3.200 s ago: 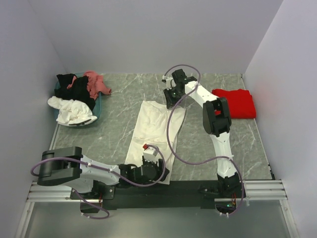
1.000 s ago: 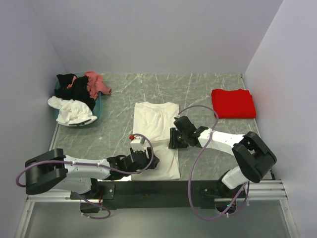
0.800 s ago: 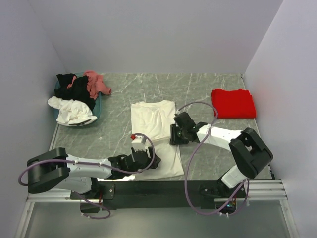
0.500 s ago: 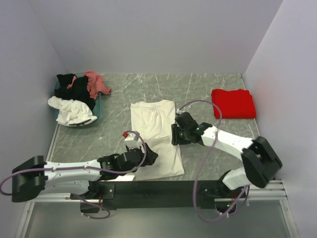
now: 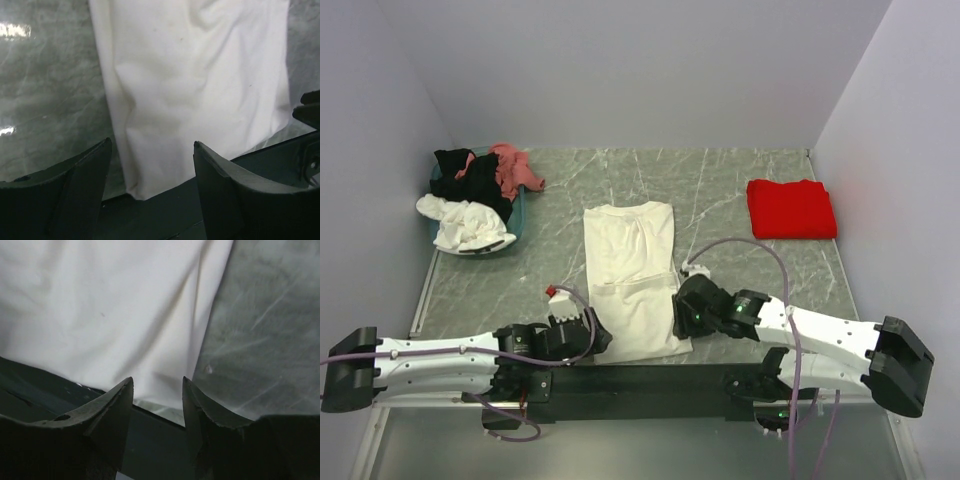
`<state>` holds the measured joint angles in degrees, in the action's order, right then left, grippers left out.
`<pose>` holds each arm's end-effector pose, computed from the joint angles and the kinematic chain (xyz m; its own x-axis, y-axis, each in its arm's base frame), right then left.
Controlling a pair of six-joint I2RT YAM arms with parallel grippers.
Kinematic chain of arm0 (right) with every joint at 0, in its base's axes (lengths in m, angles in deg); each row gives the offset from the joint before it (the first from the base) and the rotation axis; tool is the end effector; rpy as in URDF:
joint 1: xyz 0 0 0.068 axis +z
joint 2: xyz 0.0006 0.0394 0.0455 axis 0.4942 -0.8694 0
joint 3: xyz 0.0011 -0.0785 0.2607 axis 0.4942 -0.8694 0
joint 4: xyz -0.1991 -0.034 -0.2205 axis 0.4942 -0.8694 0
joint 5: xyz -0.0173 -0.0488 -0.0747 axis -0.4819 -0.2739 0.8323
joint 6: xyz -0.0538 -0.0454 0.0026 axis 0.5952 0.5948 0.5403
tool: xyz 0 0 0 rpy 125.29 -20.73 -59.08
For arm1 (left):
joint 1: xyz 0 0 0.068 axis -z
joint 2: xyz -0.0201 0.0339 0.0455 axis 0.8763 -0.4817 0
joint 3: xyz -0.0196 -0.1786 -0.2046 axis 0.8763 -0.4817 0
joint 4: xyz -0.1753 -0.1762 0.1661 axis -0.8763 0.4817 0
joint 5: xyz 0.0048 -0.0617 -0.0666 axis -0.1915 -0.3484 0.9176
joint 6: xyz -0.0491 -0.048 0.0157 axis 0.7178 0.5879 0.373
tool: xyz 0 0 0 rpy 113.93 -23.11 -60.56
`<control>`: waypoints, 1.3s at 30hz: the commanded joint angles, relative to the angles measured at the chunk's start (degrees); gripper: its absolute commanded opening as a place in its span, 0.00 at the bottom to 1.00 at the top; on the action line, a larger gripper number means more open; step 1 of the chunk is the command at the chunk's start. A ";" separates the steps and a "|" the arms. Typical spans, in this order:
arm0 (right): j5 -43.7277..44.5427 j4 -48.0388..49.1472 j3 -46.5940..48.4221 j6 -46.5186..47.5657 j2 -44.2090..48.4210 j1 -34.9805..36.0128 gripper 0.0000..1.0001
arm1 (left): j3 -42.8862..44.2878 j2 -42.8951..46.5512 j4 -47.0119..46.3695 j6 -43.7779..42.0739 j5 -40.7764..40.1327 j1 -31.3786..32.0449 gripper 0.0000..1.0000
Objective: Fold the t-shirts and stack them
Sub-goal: Fold the tshirt
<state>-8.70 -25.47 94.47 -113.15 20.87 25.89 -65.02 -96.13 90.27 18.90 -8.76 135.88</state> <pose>0.1421 0.1995 0.1568 -0.8731 -0.1485 -0.4644 -0.3152 0.8987 0.3050 0.0789 -0.1829 0.1279 -0.7829 -0.3451 -0.5177 0.0017 0.8309 -0.5564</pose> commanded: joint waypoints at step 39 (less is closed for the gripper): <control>2.76 5.96 -9.41 -13.87 -1.34 8.83 0.52 | 2.48 -10.11 21.89 31.52 -1.95 16.47 0.55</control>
<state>-7.34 -19.76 85.33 -126.70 21.28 34.37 -60.30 -105.48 106.22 47.01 -11.95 151.90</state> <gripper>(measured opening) 0.514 0.568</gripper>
